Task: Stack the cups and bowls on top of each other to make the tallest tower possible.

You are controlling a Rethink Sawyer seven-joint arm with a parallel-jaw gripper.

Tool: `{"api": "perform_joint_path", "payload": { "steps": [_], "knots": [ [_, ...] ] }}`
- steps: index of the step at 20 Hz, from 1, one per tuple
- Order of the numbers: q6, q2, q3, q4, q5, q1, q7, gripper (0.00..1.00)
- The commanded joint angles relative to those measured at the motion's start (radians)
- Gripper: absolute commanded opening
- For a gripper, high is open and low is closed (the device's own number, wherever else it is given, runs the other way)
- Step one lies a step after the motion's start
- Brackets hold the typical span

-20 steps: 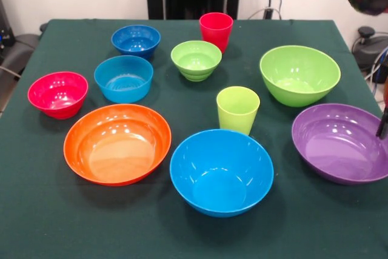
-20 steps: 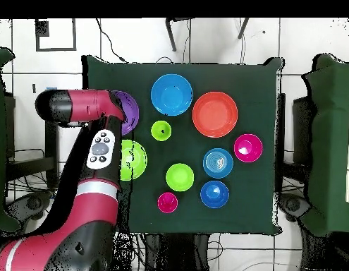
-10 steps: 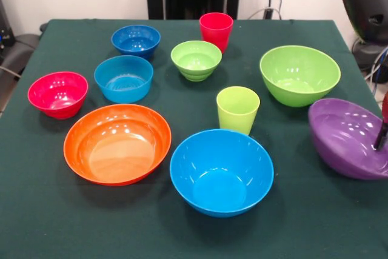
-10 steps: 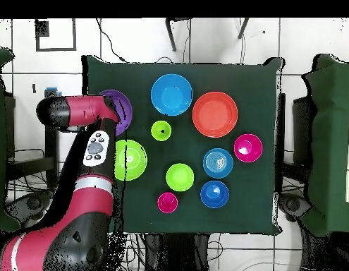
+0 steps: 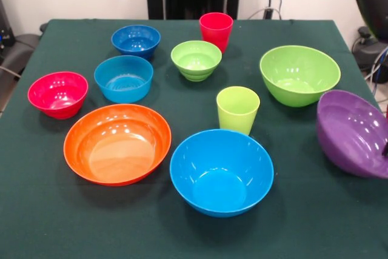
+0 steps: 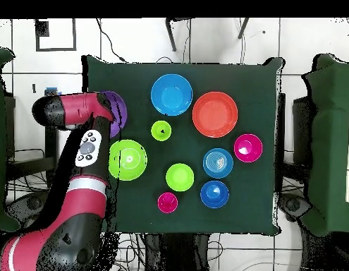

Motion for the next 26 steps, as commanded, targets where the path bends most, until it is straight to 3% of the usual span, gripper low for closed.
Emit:
{"api": "perform_joint_path", "payload": {
  "steps": [1,9,18,26],
  "knots": [
    [0.029,0.018,0.041,0.016,0.006,-0.002,0.21,0.0],
    [0.046,-0.042,0.051,0.088,-0.004,-0.006,0.174,0.0],
    [0.091,-0.097,0.007,0.146,-0.04,-0.009,0.145,0.0],
    [0.047,-0.15,-0.01,0.243,-0.082,-0.029,0.075,0.0]
  ]
}}
